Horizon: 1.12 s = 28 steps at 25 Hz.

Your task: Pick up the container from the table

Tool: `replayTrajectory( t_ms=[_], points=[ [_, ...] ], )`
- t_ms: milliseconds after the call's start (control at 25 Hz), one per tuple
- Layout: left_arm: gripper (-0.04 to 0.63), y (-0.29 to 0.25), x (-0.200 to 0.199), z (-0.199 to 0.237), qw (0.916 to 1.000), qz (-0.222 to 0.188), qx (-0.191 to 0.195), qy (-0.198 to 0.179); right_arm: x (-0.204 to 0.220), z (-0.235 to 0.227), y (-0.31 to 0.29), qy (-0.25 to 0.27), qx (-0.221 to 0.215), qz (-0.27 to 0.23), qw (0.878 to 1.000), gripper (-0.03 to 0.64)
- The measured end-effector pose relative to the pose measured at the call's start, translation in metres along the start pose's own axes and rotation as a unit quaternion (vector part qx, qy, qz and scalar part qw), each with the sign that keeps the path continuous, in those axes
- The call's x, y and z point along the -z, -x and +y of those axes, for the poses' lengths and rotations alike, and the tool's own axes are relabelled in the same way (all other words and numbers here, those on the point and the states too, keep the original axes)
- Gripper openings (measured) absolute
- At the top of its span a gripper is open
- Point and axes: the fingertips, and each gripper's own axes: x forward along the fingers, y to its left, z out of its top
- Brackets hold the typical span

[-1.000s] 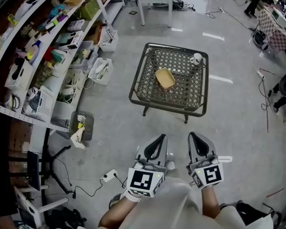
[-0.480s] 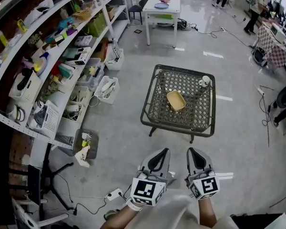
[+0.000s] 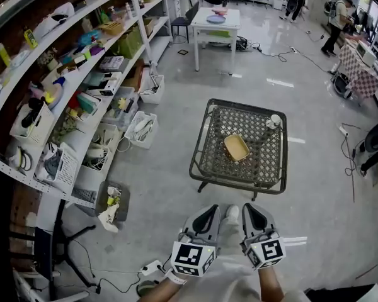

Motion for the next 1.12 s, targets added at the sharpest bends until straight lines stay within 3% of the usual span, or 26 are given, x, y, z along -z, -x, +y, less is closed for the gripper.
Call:
replayTrajectory(
  t_ms=[440, 920, 1120],
  points=[
    [0.021, -0.059, -0.009, 0.022, 0.9998, 0.013, -0.01, -0.006, 0.004, -0.05, -0.048, -0.001, 0.001, 0.012, 1.0, 0.018],
    [0.021, -0.197, -0.05, 0.056, 0.9981, 0.03, -0.042, -0.033, -0.001, -0.158, -0.159, -0.01, -0.016, 0.029, 0.999, 0.018],
    [0.022, -0.247, -0.048, 0.058, 0.9968, 0.052, -0.053, -0.031, 0.01, -0.199, -0.195, -0.013, -0.032, 0.055, 0.998, 0.018]
  ],
)
